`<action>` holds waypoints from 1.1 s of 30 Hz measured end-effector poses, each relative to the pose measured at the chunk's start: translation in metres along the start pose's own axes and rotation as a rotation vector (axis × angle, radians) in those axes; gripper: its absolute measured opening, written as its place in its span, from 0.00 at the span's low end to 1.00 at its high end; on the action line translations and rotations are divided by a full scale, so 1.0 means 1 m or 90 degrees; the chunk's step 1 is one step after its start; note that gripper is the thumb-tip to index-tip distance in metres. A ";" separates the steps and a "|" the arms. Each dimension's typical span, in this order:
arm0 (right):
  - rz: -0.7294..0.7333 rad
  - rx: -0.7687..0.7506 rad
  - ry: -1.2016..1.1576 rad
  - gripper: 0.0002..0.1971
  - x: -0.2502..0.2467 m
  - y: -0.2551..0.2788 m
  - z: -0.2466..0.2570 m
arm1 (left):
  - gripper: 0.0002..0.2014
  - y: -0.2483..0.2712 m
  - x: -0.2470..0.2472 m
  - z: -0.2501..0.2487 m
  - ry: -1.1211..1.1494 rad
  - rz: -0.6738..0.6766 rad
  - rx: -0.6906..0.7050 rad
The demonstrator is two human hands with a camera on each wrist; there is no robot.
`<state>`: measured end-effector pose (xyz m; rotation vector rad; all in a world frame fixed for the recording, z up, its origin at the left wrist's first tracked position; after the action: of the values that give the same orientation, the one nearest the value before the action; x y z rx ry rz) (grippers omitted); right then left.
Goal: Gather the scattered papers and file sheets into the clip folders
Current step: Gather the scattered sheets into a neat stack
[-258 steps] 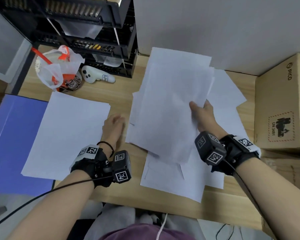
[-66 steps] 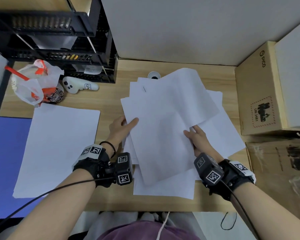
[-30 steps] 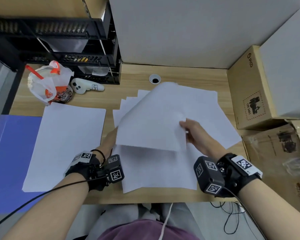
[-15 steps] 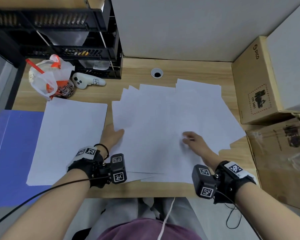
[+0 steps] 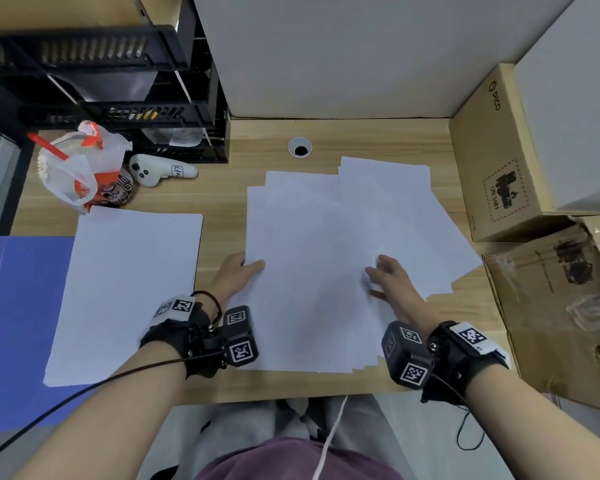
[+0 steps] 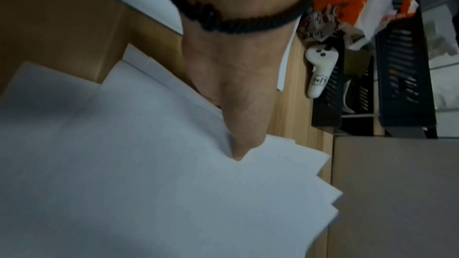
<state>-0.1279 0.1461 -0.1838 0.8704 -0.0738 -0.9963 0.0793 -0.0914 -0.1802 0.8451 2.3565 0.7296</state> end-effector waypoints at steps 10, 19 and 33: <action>0.059 0.122 -0.020 0.14 0.008 -0.007 -0.013 | 0.21 -0.003 0.027 -0.009 0.027 -0.003 -0.001; 0.117 0.039 -0.075 0.14 0.021 0.014 0.010 | 0.26 0.005 0.031 0.001 0.050 0.034 -0.012; 0.107 -0.321 -0.262 0.23 -0.014 0.080 0.210 | 0.13 0.058 -0.024 -0.184 0.374 -0.026 0.308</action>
<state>-0.1694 0.0487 0.0152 0.1884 -0.2307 -0.9629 0.0030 -0.1265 -0.0049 0.8496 3.1486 0.4265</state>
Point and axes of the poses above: each hand's wrist, its own y-axis away from the middle knuckle, its own x-axis out of the palm, z = x × y, the point moved 7 cm from there along -y, towards the middle knuckle, and after that the axes turned 9 degrees about -z, right-handed, at the moved point
